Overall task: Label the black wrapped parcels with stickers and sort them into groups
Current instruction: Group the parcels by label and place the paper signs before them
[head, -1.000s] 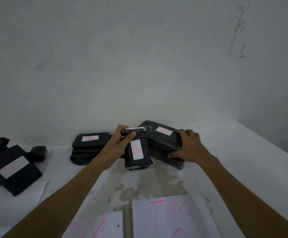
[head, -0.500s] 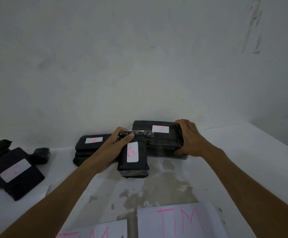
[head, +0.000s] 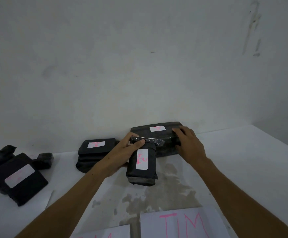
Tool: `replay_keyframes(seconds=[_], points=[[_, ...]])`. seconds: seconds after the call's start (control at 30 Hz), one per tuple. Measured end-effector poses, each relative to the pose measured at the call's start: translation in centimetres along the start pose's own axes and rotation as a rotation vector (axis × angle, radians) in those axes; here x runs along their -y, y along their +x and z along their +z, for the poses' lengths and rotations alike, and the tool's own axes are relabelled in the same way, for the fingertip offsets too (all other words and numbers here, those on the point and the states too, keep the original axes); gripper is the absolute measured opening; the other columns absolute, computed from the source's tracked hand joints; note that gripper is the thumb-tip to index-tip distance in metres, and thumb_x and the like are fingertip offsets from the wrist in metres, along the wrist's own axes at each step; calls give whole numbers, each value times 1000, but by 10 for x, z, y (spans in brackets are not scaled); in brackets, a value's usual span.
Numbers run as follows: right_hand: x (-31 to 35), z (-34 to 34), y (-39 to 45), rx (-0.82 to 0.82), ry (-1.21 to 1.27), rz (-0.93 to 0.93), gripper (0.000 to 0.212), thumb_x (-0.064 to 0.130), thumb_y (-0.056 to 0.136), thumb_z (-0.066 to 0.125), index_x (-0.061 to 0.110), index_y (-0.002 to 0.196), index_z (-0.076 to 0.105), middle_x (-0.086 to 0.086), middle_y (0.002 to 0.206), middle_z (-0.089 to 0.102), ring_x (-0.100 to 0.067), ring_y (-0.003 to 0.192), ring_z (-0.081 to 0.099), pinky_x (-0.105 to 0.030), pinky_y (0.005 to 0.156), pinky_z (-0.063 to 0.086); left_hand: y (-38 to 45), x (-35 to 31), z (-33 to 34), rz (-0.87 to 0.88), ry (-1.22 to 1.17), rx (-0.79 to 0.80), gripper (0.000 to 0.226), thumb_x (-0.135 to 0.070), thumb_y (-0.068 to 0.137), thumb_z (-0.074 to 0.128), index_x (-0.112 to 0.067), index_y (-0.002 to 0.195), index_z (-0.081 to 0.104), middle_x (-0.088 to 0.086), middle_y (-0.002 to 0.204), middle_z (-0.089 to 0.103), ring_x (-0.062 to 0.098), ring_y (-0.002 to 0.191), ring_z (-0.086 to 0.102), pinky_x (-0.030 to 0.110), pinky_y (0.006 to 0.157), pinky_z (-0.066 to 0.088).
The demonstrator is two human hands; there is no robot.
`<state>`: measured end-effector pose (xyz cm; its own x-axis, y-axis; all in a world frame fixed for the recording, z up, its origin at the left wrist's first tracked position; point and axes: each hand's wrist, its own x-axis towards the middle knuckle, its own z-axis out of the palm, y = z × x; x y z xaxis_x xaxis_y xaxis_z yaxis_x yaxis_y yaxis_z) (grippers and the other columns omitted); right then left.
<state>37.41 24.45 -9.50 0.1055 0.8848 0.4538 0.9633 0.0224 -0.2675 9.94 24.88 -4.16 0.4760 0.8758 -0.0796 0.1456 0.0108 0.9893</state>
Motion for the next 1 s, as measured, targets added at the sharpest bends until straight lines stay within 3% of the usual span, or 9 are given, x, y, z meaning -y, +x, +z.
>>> replay_keyframes(seconds=[0.07,0.13,0.23,0.37,0.5,0.67,0.8,0.9,1.0], points=[[4,2,-8,-177,134,-44,41,5,86,68,13,126,63,-6,134,56,-25,126,50,-43,87,57,1,3,3,11,18,29,23,-44,98,61,-27,113,57,11,108,73,27,103,71,40,81,58],[14,-10,-15,-201,435,19,22,7,92,63,16,111,70,1,117,66,-18,112,60,-32,86,56,1,3,8,23,42,71,21,-42,98,61,-27,112,58,6,101,74,22,95,71,38,78,57],[37,-41,-25,242,1009,273,19,25,101,60,20,111,75,1,109,76,-16,106,71,-36,95,58,3,0,16,9,56,119,20,-41,97,63,-27,110,60,2,96,74,16,90,71,33,72,54],[39,-52,-37,471,1072,246,22,21,95,71,18,116,74,-5,110,76,-17,105,73,-38,88,61,7,1,24,-24,73,179,25,-41,95,67,-27,114,61,14,110,72,21,96,71,34,74,55],[28,-47,-41,358,1174,344,19,9,92,74,8,111,74,-15,105,76,-27,104,73,-37,90,61,17,8,36,-19,239,40,41,-47,88,73,-19,112,55,13,100,71,15,85,70,30,69,54],[8,-38,-56,251,1309,517,26,-6,88,71,1,113,69,-23,104,68,-33,100,73,-35,86,61,21,13,49,131,1091,-250,59,-71,87,56,-13,98,49,9,101,65,25,87,64,34,72,51],[-5,-34,-64,176,1439,601,29,-14,87,68,-4,114,66,-25,123,66,-34,110,70,-36,92,60,-2,4,59,-93,1376,-114,101,-98,64,46,-14,121,49,6,114,62,28,101,64,36,79,53],[-8,-38,-66,147,1585,641,26,-14,89,64,-5,114,64,-26,124,67,-32,114,68,-32,92,60,-5,10,53,-130,1222,32,88,-85,66,65,-19,120,47,5,117,59,25,93,61,35,75,55],[-11,-44,-70,179,1772,657,26,-11,90,64,1,112,64,-26,120,67,-33,120,65,-33,97,57,2,20,48,22,1046,-64,77,-61,71,79,-18,128,51,7,127,53,25,108,56,33,83,50]])
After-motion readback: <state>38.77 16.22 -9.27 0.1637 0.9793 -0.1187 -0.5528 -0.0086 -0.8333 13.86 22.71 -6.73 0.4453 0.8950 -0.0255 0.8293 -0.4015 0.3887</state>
